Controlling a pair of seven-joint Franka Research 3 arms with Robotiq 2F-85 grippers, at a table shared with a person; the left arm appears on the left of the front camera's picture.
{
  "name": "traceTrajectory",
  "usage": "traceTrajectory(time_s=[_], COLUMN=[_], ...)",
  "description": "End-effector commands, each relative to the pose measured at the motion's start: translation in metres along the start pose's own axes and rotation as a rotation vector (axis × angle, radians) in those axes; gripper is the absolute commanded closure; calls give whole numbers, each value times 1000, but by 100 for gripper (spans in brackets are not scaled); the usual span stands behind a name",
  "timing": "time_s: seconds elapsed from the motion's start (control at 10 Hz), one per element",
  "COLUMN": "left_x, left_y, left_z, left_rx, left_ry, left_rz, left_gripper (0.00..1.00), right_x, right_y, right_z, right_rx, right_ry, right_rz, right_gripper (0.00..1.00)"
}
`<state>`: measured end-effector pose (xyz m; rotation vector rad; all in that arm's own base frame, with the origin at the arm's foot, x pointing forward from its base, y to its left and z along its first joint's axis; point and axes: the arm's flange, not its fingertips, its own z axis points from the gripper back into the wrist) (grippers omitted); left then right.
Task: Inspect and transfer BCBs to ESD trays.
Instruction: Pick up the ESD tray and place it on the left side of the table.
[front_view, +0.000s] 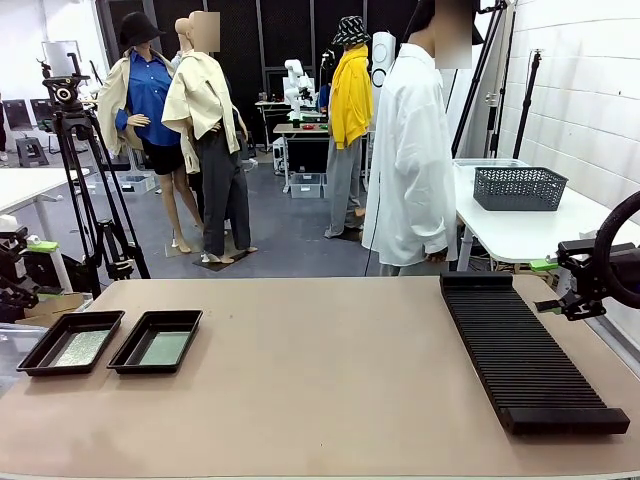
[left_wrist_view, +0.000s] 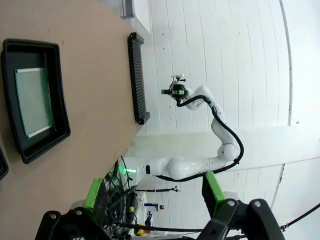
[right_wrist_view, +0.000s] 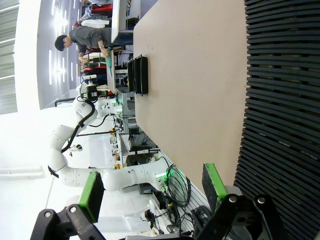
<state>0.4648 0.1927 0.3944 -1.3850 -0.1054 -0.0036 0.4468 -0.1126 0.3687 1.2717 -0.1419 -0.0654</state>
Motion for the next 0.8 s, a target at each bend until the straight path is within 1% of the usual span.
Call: traceTrajectory(time_s=[0.0,0.1,0.7], left_x=[8,0,0], left_y=[4,0,0], left_z=[-11,0,0], left_rx=[55,0,0], left_ry=[103,0,0], left_rz=[20,0,0], left_gripper=[0,0,0], right_x=[-3,-3,-3], right_y=[1,1,1], right_z=[-1,-1,-1], right_rx=[-8,-8,-8], right_ry=[-7,-7,-7], right_rz=[0,0,0], right_gripper=[0,0,0])
